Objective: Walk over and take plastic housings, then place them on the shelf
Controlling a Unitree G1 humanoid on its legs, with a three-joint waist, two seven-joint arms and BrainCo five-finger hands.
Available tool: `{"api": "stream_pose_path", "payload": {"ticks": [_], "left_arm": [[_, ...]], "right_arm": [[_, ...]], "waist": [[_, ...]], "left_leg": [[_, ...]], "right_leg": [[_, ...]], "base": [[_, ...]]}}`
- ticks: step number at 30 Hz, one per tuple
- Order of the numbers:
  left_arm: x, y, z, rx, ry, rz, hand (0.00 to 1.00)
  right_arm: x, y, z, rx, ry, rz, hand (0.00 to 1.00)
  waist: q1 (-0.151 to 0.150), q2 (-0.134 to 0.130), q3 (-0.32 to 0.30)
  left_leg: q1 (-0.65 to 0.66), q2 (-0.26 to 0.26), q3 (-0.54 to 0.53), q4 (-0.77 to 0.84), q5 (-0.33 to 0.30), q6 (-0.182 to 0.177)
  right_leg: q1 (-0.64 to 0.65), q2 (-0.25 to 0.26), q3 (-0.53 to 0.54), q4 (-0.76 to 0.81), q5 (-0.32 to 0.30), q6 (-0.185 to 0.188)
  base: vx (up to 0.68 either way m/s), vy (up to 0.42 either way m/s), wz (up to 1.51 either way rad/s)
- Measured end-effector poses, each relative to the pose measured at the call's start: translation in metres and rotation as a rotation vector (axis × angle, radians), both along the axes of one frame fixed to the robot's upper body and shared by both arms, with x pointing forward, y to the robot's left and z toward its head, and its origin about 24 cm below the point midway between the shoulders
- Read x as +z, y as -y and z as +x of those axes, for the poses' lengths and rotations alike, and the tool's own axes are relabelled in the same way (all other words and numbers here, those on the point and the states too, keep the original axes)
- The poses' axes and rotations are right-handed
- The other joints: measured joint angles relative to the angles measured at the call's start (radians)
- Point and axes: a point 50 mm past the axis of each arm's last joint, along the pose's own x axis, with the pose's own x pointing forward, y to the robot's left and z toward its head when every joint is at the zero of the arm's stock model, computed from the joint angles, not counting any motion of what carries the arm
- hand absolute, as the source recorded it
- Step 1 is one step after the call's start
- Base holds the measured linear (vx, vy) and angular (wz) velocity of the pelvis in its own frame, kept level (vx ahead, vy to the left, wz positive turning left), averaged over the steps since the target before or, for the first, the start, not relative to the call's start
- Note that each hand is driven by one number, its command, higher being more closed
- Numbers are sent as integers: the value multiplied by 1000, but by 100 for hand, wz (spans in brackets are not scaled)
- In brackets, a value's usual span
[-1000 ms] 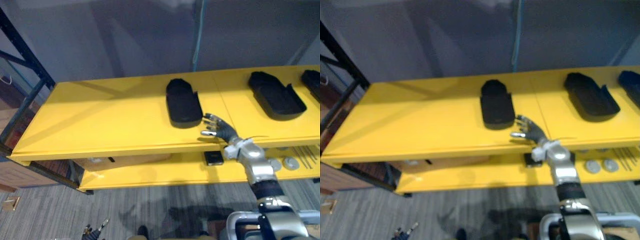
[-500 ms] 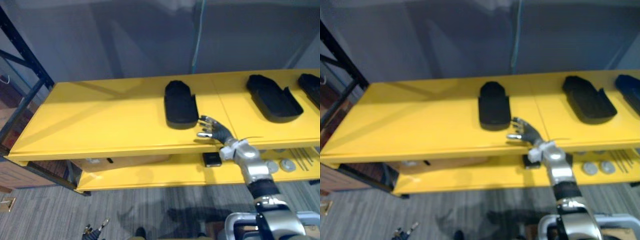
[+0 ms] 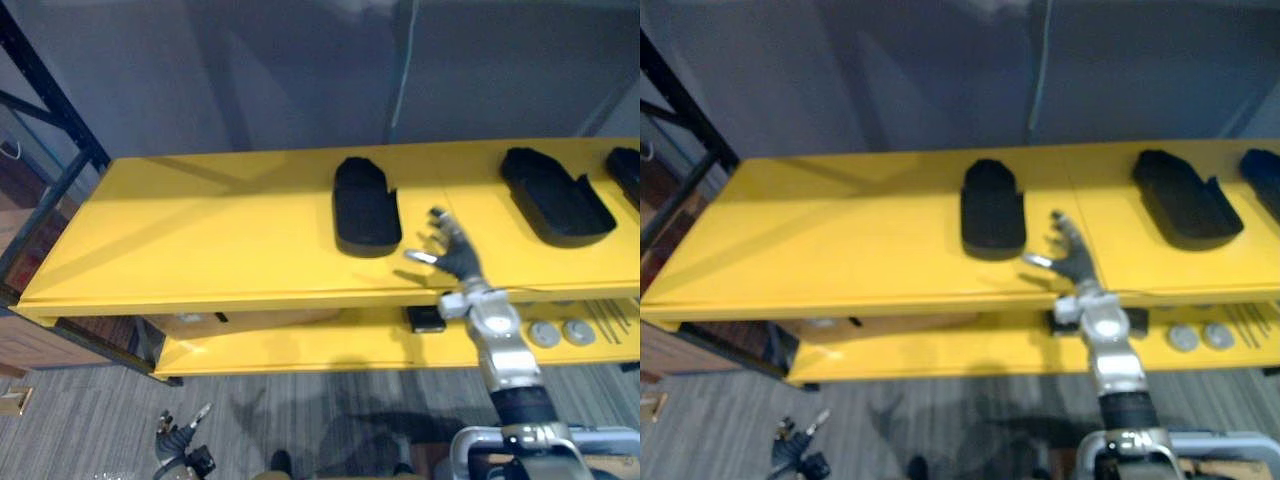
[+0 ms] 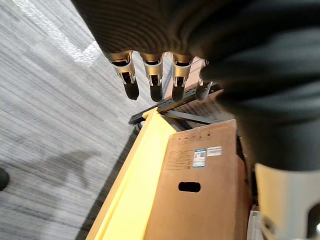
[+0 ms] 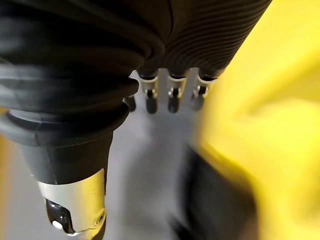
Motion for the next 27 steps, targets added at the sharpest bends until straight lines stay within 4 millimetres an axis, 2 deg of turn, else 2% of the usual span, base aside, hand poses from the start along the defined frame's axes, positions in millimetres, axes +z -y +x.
{"api": "stream_pose_path", "payload": {"ticks": [2,4,8,10,14,17,19,21,23,24,27], "left_arm": [[-1,1,-2,3,-3,-3,0],[-2,4,-5,7,-8,-10,0],[-7,15,-16,26,-22,-38,0],[-5,20,-13,41,3,-50,0],[6,35,-5,11,27,-4,0],[22,32,2,165,46,73,0],[46,15,6,335,116,178,0],[93,-11,0,626,276,357,0],[121,-25,-6,803,391,435,0],[134,-30,-11,898,447,473,0],[160,-31,-18,1046,534,570,0]], "right_arm": [[5,12,-12,-111,69,20,0],[-2,24,-22,-201,81,53,0],[-31,42,-48,-321,43,208,0],[-46,46,-62,-352,11,278,0],[-80,40,-85,-411,-48,467,0],[-92,28,-92,-409,-73,527,0],[-95,18,-97,-409,-76,556,0],[-93,12,-106,-439,-52,573,0],[-87,10,-107,-450,-17,584,0],[-82,8,-107,-452,8,589,0],[-76,6,-107,-457,36,603,0]], "waist": [[-1,-13,-8],[-3,-27,-17],[-2,-43,-32],[-4,-46,-35],[-3,-48,-38],[1,-49,-39],[7,-51,-39],[25,-57,-36],[39,-59,-38],[49,-60,-38],[57,-71,-43]], "left_leg": [[2,2,5,0,0,0],[4,3,9,-2,0,0],[23,2,35,-4,-7,-2],[25,1,39,-5,-7,-2],[37,1,43,-5,-7,-1],[43,2,43,-5,-7,-2],[46,4,41,-5,-8,-3],[53,4,29,-5,-15,2],[53,4,27,-5,-17,3],[52,1,26,-5,-18,4],[47,-7,1,-5,-18,5]], "right_leg": [[0,2,4,-2,0,-1],[-1,3,8,-4,1,-2],[1,1,33,-3,3,-3],[1,1,31,-3,3,-3],[12,-2,28,-3,3,-3],[20,-1,23,-4,4,-3],[27,-1,18,-5,4,-2],[52,-3,-2,-8,4,-2],[53,-7,-5,-8,1,3],[53,-10,-7,-8,0,3],[59,-18,-36,-7,-4,9]], "base": [[6,-8,-6],[-5,0,-7],[-9,13,-17],[0,0,0],[-9,-1,-1],[-7,-3,1],[3,-12,5],[2,-18,17],[7,-1,8],[19,12,5],[31,4,22]]}}
